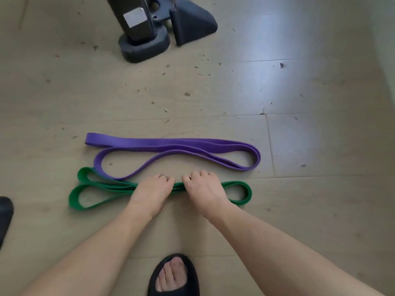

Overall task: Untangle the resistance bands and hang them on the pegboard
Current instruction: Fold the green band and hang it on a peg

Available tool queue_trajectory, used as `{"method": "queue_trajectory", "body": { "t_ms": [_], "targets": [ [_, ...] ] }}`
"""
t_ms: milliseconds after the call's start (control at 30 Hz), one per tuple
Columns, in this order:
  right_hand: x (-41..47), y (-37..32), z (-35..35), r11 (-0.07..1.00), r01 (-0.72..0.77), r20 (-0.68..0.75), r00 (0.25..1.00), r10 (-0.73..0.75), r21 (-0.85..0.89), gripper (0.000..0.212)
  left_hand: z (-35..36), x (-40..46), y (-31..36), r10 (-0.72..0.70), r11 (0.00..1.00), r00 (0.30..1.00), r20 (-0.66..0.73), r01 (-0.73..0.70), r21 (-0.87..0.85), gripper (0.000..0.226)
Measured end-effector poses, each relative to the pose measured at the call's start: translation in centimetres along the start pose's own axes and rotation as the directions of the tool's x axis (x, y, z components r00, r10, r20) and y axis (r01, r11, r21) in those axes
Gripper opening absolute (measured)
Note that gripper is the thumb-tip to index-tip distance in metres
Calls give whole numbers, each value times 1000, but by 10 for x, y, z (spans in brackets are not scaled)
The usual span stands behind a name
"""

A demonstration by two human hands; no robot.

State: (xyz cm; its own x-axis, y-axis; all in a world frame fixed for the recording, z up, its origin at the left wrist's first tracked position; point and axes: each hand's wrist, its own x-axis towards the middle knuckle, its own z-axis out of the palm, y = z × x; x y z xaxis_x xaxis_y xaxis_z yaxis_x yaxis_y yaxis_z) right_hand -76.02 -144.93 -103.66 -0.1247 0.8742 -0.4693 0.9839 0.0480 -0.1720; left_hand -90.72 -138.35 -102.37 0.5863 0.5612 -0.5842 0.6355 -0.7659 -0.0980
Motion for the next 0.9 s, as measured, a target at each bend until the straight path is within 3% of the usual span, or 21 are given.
{"method": "queue_trajectory", "body": {
  "t_ms": [133, 300, 533, 733, 900],
  "targets": [
    [-18, -1, -20, 992, 23, -23, 1000, -20, 125, 23, -17, -14, 4, 13, 998, 999, 41, -10, -68, 35],
    [-76, 2, -97, 943, -48, -78, 994, 77, 329, 18, -101, -54, 5, 74, 975, 996, 52, -61, -212, 30],
    [-199, -8, -257, 843, -201, -162, 934, 319, 499, 38, -283, -164, 12, 118, 951, 993, -16, -118, -287, 37],
    [-332, -3, -407, 771, -292, -203, 857, 473, 566, 19, -449, -264, 44, 211, 902, 967, -143, -249, -352, 38],
    [-445, -2, -508, 687, -348, -271, 733, 623, 637, 17, -575, -333, 82, 272, 871, 927, -258, -352, -343, 40]
  ]
}}
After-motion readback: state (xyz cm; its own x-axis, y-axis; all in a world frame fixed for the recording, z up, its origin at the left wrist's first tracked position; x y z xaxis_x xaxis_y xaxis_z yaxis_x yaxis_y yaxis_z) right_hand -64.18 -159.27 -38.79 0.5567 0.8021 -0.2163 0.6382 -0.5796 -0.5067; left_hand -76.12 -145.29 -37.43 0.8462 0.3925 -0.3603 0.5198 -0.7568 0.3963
